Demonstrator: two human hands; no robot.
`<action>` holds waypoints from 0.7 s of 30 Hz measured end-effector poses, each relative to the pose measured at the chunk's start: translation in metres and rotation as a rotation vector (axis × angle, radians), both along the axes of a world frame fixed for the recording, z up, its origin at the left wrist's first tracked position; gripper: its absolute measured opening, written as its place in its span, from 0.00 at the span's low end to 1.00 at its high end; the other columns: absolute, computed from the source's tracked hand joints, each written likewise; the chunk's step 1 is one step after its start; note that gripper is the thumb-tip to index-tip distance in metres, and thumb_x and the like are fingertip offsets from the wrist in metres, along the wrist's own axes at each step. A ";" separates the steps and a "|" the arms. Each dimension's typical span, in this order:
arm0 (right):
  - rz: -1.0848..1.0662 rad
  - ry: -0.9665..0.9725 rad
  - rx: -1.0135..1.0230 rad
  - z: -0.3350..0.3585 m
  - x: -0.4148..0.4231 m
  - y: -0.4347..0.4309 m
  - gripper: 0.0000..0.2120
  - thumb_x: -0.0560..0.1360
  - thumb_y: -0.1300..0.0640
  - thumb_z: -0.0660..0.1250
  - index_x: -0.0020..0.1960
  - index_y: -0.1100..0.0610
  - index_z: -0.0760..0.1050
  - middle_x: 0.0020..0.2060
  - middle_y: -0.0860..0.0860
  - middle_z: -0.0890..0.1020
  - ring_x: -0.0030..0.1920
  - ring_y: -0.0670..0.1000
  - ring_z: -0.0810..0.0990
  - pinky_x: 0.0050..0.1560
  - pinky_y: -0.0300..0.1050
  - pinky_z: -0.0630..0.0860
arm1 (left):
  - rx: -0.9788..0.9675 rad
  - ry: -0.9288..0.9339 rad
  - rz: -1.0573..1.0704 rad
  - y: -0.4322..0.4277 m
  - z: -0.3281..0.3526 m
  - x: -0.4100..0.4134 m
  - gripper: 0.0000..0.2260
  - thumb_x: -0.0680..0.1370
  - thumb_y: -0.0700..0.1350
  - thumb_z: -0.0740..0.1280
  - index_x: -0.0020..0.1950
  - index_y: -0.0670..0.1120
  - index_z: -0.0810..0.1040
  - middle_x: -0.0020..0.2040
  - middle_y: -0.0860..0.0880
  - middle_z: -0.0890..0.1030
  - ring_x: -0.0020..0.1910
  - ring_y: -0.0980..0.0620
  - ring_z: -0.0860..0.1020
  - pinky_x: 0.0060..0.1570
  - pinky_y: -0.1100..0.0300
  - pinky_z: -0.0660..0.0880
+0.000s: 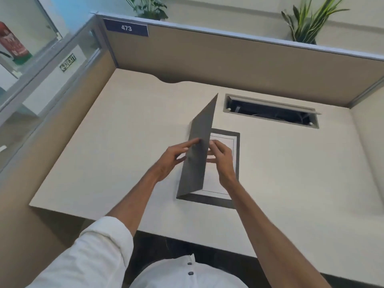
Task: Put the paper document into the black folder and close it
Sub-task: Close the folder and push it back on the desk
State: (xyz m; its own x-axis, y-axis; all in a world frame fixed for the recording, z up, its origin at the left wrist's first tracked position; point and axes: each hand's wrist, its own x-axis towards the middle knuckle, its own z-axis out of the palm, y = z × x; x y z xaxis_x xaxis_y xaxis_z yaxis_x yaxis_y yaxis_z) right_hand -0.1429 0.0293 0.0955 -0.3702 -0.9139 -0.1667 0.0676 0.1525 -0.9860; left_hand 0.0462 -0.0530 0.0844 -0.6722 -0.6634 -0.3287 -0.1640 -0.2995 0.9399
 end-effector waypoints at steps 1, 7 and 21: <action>-0.027 -0.018 0.026 0.000 -0.009 0.007 0.16 0.87 0.48 0.62 0.61 0.57 0.85 0.54 0.53 0.88 0.51 0.53 0.88 0.45 0.45 0.84 | -0.042 -0.038 -0.037 0.004 -0.003 -0.009 0.22 0.89 0.47 0.55 0.81 0.62 0.73 0.83 0.64 0.69 0.85 0.58 0.61 0.83 0.48 0.59; -0.219 -0.016 0.205 -0.022 -0.068 0.043 0.18 0.84 0.42 0.65 0.51 0.55 0.85 0.49 0.52 0.89 0.49 0.56 0.86 0.47 0.53 0.84 | -0.361 -0.367 -0.269 0.022 -0.037 -0.055 0.24 0.91 0.53 0.55 0.88 0.60 0.57 0.90 0.56 0.50 0.88 0.54 0.46 0.86 0.48 0.44; -0.190 0.575 0.518 -0.103 -0.088 0.066 0.23 0.76 0.63 0.64 0.69 0.48 0.75 0.60 0.49 0.75 0.49 0.54 0.82 0.48 0.48 0.77 | -0.925 -0.881 -0.438 0.050 -0.118 -0.055 0.29 0.90 0.57 0.47 0.90 0.55 0.42 0.90 0.48 0.40 0.89 0.46 0.40 0.87 0.44 0.48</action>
State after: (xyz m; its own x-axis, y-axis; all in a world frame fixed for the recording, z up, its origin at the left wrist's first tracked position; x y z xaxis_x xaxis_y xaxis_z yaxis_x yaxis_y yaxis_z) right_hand -0.2313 0.0950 -0.0075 -0.6691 -0.6849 -0.2885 -0.3595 0.6380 -0.6810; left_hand -0.0087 -0.0033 -0.0339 -0.6830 -0.6614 -0.3100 -0.7304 0.6132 0.3009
